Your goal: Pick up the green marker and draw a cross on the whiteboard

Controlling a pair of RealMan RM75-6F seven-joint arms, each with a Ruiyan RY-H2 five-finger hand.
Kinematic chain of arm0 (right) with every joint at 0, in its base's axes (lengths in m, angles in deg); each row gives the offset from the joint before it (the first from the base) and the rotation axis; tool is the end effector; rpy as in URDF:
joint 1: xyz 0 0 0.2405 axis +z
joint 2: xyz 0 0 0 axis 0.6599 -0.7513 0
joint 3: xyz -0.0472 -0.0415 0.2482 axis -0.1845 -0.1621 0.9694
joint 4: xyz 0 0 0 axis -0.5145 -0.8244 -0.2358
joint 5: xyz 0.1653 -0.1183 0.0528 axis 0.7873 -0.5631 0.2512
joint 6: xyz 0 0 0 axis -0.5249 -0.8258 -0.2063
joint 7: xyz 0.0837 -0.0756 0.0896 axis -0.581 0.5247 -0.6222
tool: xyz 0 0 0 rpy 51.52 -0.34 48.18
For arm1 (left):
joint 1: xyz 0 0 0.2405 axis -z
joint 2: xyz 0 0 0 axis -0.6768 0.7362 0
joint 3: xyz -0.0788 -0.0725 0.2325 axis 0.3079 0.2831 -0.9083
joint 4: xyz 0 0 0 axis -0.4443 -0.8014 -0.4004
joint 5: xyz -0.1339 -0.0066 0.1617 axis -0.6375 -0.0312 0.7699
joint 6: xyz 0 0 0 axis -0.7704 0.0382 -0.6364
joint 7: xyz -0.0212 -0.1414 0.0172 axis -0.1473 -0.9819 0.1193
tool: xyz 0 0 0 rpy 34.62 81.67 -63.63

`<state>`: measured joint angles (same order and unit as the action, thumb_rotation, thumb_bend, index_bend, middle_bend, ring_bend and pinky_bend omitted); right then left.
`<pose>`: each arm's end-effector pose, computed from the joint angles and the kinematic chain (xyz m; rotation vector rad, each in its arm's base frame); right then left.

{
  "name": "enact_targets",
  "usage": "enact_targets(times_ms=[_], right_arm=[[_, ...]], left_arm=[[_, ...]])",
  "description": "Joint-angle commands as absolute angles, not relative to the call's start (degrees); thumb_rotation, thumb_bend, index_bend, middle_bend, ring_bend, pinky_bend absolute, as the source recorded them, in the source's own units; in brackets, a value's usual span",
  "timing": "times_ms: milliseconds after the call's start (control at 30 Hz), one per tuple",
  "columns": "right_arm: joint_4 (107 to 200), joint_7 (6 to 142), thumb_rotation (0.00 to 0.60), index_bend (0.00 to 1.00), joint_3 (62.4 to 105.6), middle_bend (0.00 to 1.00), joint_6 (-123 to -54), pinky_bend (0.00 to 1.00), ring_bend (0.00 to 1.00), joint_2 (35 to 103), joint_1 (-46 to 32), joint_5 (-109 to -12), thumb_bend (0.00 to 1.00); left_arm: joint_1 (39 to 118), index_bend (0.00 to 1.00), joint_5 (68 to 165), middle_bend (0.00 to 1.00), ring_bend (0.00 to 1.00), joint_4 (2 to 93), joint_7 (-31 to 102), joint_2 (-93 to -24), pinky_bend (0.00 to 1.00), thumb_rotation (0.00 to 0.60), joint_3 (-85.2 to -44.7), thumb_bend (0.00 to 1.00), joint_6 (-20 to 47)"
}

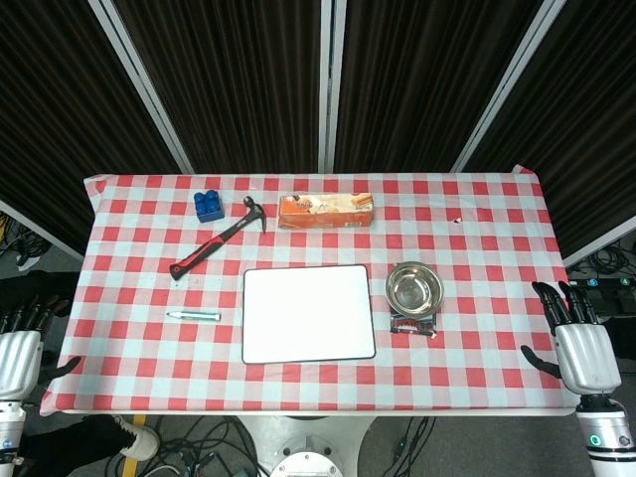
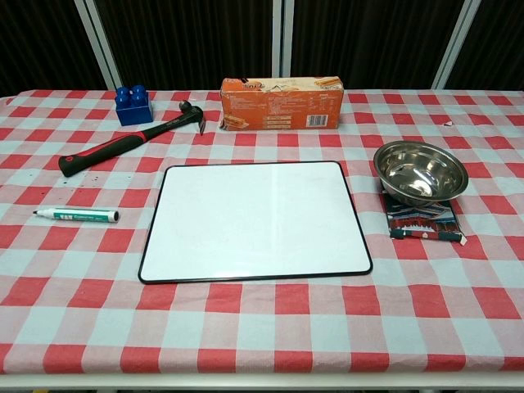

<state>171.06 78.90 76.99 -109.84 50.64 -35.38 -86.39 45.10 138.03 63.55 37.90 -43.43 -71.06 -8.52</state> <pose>-0.3018 -0.1880 0.1546 1.4411 -0.8230 0.9035 -0.3320 0.1651 0.1456 -1.3193 -0.9201 -0.8155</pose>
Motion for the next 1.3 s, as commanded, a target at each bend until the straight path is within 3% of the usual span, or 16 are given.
enact_targets(times_ms=[33,467,533,633,767,867,1067,1300], right_arm=[[171.1,78.8,0.600,0.00,76.9,0.11,-109.8,0.09,0.00,50.6,-35.3,-86.5,0.09],[171.1,78.9,0.600,0.00,77.1,0.10,-110.6,0.09,0.00,50.2,-35.5,-87.2,0.08],[171.2,79.1,0.600,0.00,77.2,0.10,-110.8,0.09,0.00,50.1,-35.4,-87.5,0.08],[171.5,79.5,0.600,0.00,77.5,0.10,-110.6,0.09,0.00,49.8,-35.1,-87.5,0.08],[171.7,79.8,0.600,0.00,77.5,0.10,-110.1,0.09,0.00,49.6,-34.8,-87.6,0.09],[171.7,79.9,0.600,0.00,77.5,0.10,-109.8,0.09,0.00,49.6,-34.7,-87.3,0.08],[171.4,79.7,0.600,0.00,77.7,0.10,-109.3,0.09,0.00,49.5,-34.6,-86.5,0.09],[171.0,79.3,0.600,0.00,77.8,0.10,-108.8,0.09,0.00,49.6,-34.4,-85.9,0.09]], left_arm=[[45.1,0.20,138.1,0.15,0.06,63.5,37.9,-43.4,0.11,0.600,-71.1,0.01,-8.5],[47.4,0.20,139.6,0.15,0.06,64.0,39.2,-42.0,0.12,0.600,-70.4,0.01,-6.2],[49.2,0.21,140.5,0.15,0.09,64.2,39.3,-41.4,0.17,0.600,-69.8,0.02,-4.7],[52.3,0.24,141.5,0.17,0.16,63.7,39.4,-41.3,0.34,0.600,-68.6,0.05,-2.1],[57.0,0.33,142.3,0.28,0.36,62.1,38.4,-42.9,0.65,0.600,-67.3,0.16,2.7],[60.8,0.38,140.9,0.37,0.50,61.2,38.8,-44.5,0.79,0.600,-66.5,0.21,8.3],[67.1,0.39,135.7,0.46,0.64,58.0,41.9,-49.5,0.93,0.600,-65.6,0.23,18.7],[71.4,0.43,129.6,0.50,0.72,54.6,50.2,-55.0,0.97,0.600,-65.7,0.24,25.0]])
